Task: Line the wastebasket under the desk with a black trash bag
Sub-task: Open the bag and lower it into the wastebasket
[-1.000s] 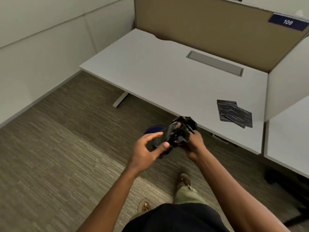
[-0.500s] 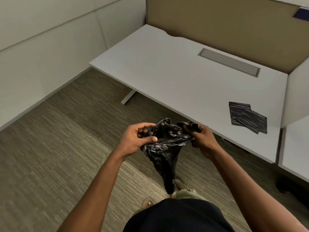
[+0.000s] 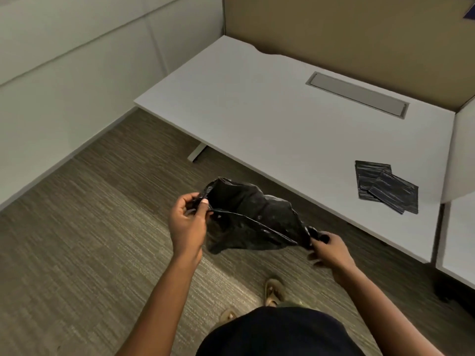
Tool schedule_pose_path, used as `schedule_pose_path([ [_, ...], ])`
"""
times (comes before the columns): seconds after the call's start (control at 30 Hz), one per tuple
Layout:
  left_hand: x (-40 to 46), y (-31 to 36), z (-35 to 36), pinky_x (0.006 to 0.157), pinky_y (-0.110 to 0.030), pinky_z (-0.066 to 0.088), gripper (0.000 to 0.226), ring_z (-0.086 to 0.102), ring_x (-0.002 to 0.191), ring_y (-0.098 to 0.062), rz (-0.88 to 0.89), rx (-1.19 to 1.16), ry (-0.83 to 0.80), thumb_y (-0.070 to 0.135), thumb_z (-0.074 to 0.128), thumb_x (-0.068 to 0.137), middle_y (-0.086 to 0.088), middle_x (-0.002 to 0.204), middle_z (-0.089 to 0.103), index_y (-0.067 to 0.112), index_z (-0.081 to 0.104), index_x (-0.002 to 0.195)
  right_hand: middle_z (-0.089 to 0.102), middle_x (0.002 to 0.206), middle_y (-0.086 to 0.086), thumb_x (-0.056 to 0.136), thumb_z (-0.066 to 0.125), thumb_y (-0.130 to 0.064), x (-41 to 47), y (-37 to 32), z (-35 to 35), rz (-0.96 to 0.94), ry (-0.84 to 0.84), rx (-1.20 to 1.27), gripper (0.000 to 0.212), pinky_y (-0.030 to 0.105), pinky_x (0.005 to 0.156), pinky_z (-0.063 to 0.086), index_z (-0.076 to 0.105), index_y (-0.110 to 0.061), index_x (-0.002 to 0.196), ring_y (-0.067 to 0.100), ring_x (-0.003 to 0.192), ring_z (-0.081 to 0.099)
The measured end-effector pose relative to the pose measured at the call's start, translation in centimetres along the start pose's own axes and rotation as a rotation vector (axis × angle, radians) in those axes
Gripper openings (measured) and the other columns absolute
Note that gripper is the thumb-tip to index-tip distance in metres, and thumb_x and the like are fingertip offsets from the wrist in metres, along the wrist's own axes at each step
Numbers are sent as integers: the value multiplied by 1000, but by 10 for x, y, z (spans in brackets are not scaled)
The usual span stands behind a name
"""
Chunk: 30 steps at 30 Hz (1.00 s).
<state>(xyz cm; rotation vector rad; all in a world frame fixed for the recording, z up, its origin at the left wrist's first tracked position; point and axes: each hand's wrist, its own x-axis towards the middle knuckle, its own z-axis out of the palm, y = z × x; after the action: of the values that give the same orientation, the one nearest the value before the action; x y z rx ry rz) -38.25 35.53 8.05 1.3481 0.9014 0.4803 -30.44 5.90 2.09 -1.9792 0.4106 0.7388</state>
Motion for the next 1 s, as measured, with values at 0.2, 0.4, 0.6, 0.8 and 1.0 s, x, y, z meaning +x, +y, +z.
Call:
schedule_pose_path([
  [0.2, -23, -15, 19, 78, -21, 59, 22, 75, 93, -6, -70, 70, -253, 1, 69, 94, -1, 104, 78, 19, 76, 106, 46, 149, -13, 90, 72, -43, -4, -5, -2, -351, -130, -270, 67, 48, 117, 40, 42, -37, 150, 16, 139, 47],
  [0.4, -16, -24, 18, 82, -17, 57, 28, 76, 106, -14, -100, 153, -452, -1, 69, 93, 0, 106, 82, 21, 79, 107, 59, 135, -13, 81, 66, -69, 3, -33, 17, -533, -368, -195, 73, 26, 101, 48, 42, -50, 147, 5, 120, 58],
  [0.6, 1, -28, -2, 88, -21, 59, 50, 74, 100, -7, 136, 548, -484, 13, 90, 76, 5, 110, 78, 20, 75, 123, 75, 88, -10, 97, 68, -37, 22, -32, 31, -679, -183, -214, 13, 29, 76, 53, 76, -26, 97, 3, 84, 69],
  [0.8, 15, -65, -21, 93, -41, 55, 73, 62, 100, -24, 317, 1371, -344, 12, 79, 83, 2, 125, 52, 30, 51, 148, 73, 74, -1, 102, 58, -41, 44, -42, 20, -530, -25, -25, 36, 29, 65, 48, 73, -20, 78, 8, 67, 65],
  [1.0, 7, -86, -14, 82, -37, 60, 19, 74, 86, -26, -413, 940, -90, 30, 77, 88, -9, 102, 76, 13, 71, 93, 73, 75, -1, 103, 57, -41, 51, -43, 17, -516, -116, -5, 34, 32, 67, 52, 74, -21, 81, 12, 71, 68],
])
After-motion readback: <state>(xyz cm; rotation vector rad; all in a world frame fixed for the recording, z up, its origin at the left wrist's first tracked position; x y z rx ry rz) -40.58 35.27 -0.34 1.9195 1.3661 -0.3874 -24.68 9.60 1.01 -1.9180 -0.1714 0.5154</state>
